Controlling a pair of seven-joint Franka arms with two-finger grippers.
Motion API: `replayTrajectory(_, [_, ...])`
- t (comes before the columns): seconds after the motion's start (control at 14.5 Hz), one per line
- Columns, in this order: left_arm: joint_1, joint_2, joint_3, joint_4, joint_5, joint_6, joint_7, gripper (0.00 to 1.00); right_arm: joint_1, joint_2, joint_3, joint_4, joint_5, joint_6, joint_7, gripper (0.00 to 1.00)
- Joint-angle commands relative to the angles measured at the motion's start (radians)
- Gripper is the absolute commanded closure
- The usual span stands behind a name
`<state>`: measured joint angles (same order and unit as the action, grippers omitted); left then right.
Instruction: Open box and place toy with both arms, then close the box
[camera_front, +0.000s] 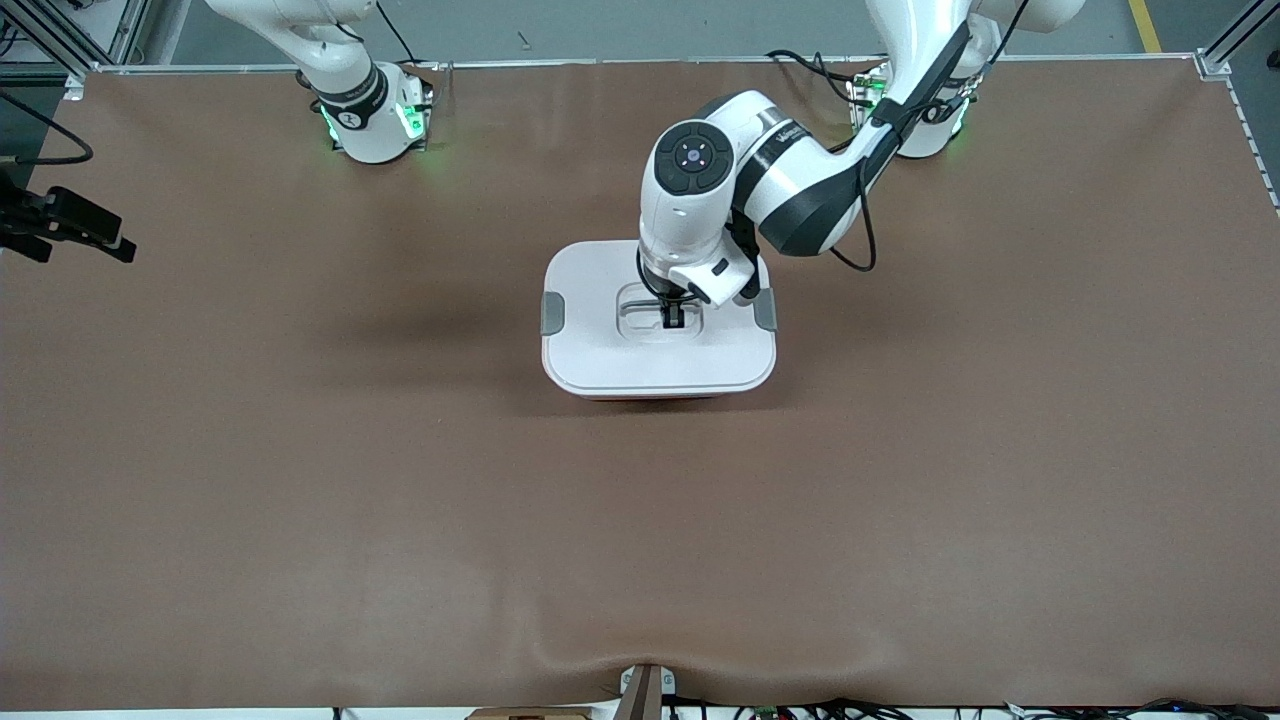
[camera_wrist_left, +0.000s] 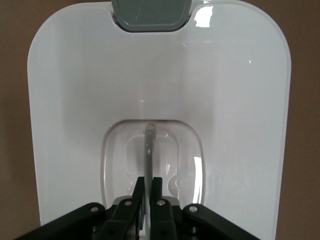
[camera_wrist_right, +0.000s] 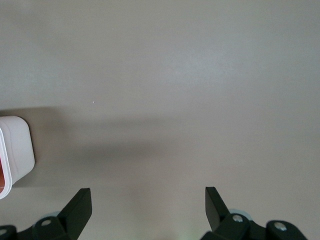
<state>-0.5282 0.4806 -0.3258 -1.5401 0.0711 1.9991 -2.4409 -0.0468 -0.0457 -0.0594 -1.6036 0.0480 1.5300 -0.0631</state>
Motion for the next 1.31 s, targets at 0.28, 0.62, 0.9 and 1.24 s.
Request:
replayTrajectory(0.28, [-0.030, 0.030, 0.001, 0.029, 0.070, 0.030, -0.069, 1.00, -0.002, 0.010, 0.015, 0.019, -0.013, -0.028, 0.013, 0.00])
replayTrajectory(0.62, [-0.044, 0.042, 0.001, 0.025, 0.078, 0.032, -0.070, 1.00, -0.002, 0.009, 0.016, 0.020, -0.013, -0.034, 0.017, 0.00])
replayTrajectory(0.9, [-0.044, 0.043, 0.001, 0.014, 0.079, 0.030, -0.067, 1.00, -0.004, 0.009, 0.016, 0.020, -0.013, -0.031, 0.019, 0.00])
replayTrajectory(1.24, [-0.058, 0.044, 0.002, 0.000, 0.082, 0.030, -0.067, 1.00, 0.001, 0.009, 0.019, 0.046, -0.014, -0.034, 0.019, 0.00])
